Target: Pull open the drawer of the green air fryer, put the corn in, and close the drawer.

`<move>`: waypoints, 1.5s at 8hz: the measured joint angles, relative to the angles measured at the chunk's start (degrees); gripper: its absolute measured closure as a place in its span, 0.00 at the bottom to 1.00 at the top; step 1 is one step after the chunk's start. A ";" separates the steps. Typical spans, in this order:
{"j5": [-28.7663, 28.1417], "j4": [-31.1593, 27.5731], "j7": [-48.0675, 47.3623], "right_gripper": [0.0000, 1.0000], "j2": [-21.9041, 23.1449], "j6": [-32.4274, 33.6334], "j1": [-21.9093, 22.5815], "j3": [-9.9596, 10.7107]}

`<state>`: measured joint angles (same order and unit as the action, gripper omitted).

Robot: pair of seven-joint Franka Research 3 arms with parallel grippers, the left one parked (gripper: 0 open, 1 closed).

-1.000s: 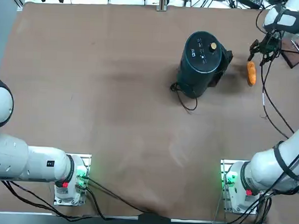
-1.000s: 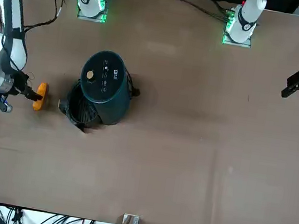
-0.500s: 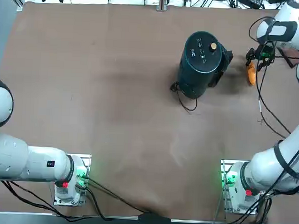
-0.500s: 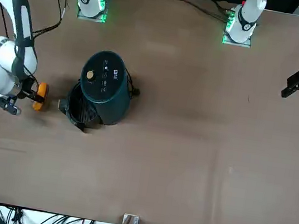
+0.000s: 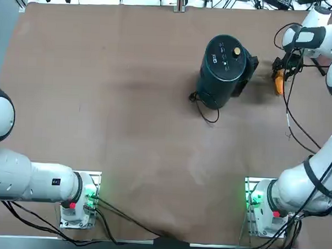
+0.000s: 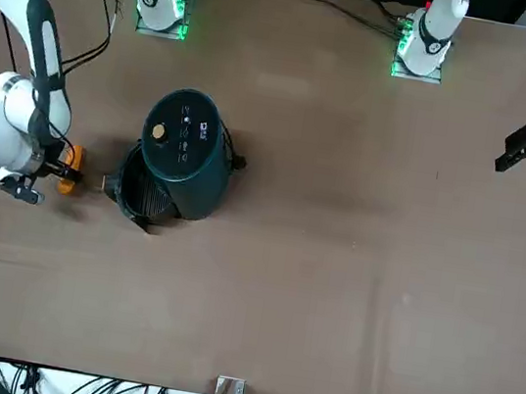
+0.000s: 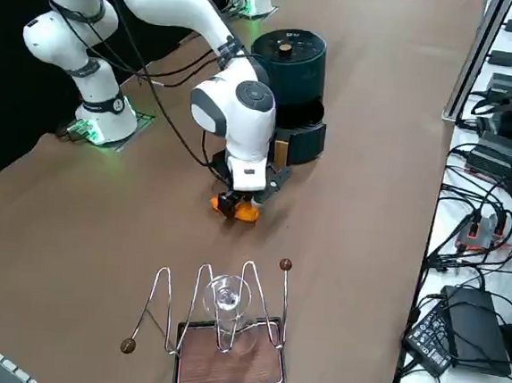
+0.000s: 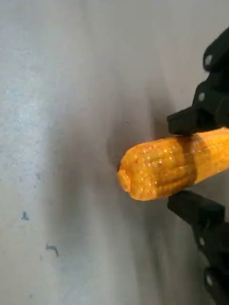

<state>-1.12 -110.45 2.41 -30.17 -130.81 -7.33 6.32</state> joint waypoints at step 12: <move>-9.22 6.03 -11.92 0.44 11.13 15.40 4.74 -14.38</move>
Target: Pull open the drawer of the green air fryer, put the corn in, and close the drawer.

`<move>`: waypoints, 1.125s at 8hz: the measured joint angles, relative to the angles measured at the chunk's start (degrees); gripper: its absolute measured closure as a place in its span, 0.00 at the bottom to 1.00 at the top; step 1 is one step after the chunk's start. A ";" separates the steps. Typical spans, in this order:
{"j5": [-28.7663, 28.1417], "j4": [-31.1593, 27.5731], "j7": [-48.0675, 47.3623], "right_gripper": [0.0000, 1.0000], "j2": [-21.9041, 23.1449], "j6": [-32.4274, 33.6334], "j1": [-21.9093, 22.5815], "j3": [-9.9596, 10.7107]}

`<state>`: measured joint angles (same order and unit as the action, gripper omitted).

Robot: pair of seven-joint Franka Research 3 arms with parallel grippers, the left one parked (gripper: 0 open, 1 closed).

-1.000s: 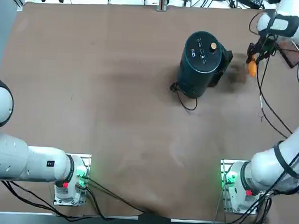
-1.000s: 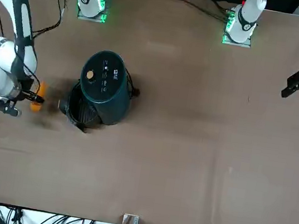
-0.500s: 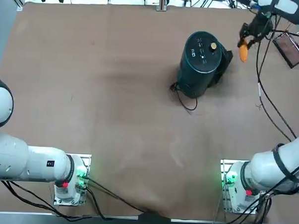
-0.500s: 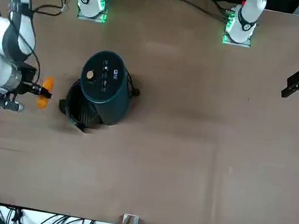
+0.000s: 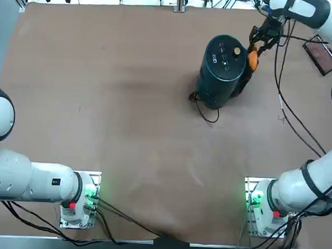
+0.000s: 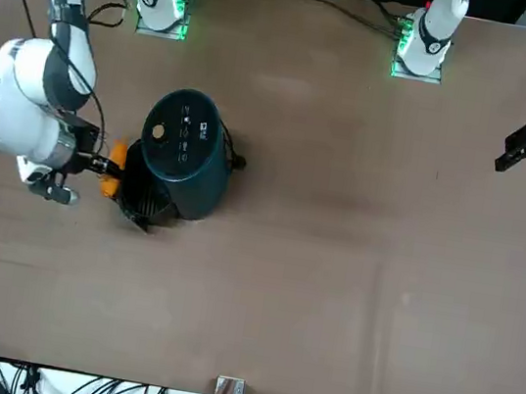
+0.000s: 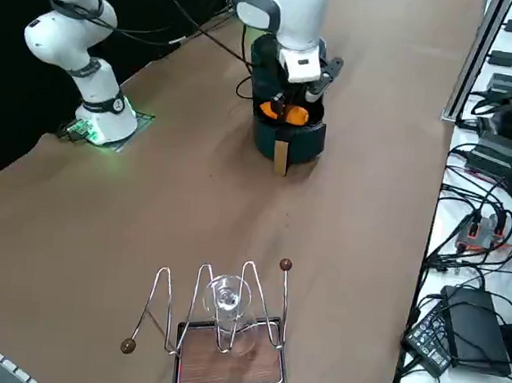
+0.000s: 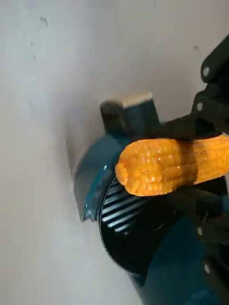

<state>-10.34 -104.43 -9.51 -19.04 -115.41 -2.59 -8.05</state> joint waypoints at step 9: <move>0.44 2.76 -0.39 0.00 -2.07 1.02 0.47 1.54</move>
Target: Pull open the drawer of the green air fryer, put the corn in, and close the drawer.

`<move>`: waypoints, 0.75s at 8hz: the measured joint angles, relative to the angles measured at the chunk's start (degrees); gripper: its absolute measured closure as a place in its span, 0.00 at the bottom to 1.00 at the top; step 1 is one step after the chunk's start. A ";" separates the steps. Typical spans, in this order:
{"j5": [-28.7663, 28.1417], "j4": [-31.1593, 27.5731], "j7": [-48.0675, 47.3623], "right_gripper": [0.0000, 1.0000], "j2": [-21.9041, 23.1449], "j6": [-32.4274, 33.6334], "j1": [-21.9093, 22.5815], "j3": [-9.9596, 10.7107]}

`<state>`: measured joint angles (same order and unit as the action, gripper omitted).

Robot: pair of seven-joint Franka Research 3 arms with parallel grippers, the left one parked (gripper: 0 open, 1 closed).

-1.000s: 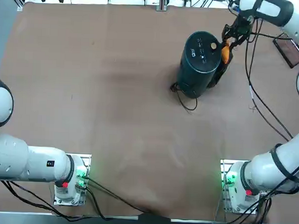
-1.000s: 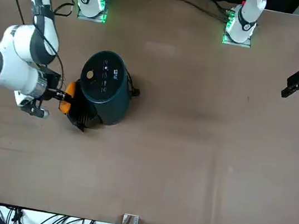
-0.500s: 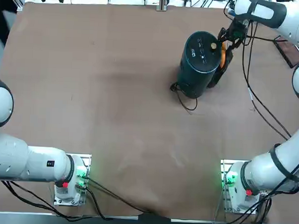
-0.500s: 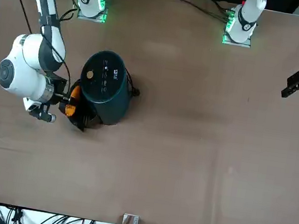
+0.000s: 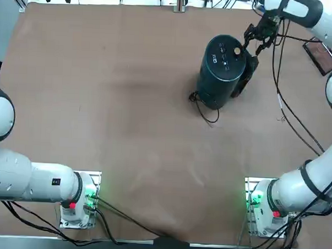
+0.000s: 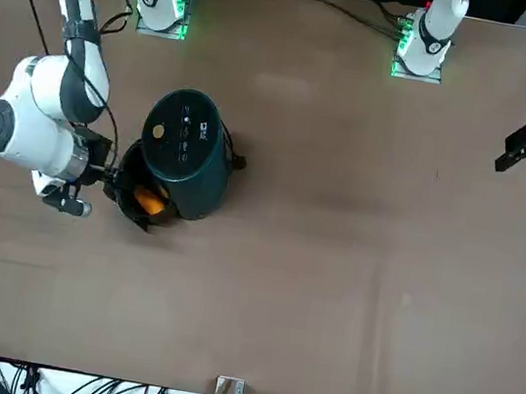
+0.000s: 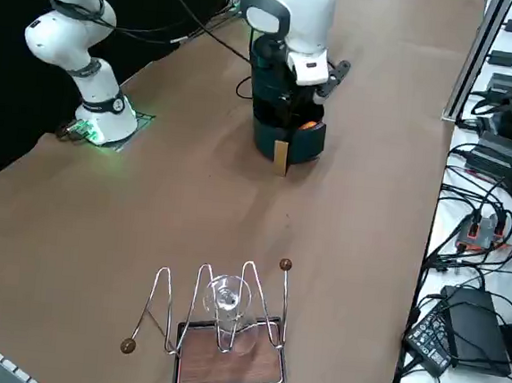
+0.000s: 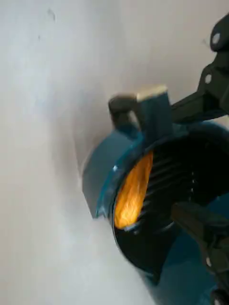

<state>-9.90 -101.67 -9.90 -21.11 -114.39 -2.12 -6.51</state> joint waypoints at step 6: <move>-0.57 -0.23 -21.71 0.00 -2.85 1.03 -8.31 1.11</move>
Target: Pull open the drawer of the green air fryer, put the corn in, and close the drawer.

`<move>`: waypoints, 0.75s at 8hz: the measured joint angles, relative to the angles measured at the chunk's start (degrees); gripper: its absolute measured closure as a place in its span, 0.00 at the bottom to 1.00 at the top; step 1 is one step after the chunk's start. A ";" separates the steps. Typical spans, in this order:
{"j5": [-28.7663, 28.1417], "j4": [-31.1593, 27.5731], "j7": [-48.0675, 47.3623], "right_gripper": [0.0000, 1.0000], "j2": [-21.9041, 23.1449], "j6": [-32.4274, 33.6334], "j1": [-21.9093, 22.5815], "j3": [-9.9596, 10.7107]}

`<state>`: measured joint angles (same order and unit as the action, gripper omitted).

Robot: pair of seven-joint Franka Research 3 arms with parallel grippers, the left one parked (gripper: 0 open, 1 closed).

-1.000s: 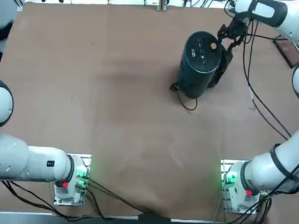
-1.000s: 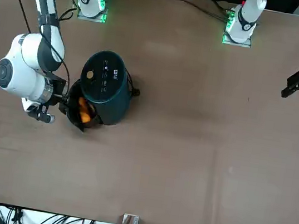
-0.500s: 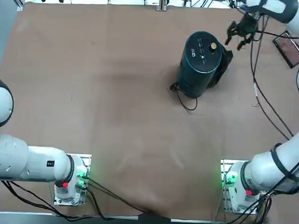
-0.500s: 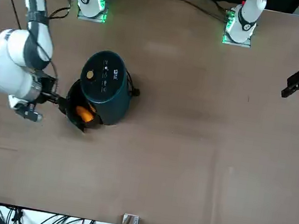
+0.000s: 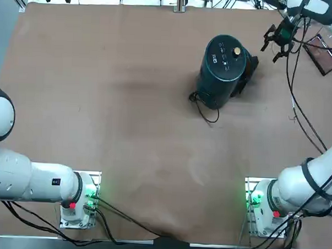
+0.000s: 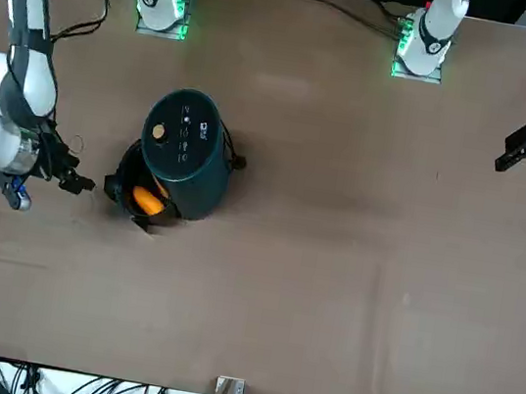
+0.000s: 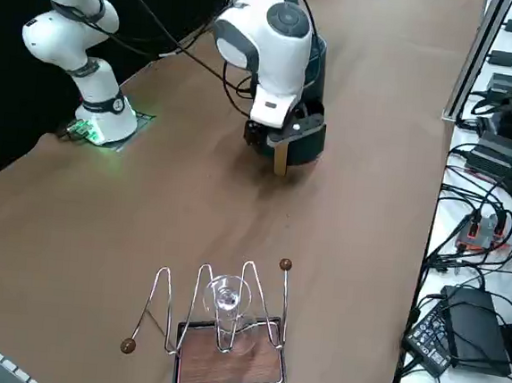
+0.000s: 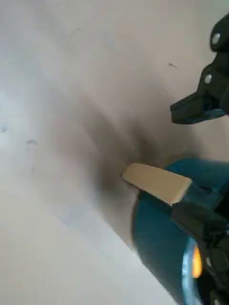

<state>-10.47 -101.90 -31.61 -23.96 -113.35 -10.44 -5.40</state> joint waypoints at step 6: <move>-7.82 -0.08 -19.23 0.00 -5.09 -4.58 -0.12 -0.05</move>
<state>-18.29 -101.98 -50.84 -29.05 -117.93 -10.56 -5.45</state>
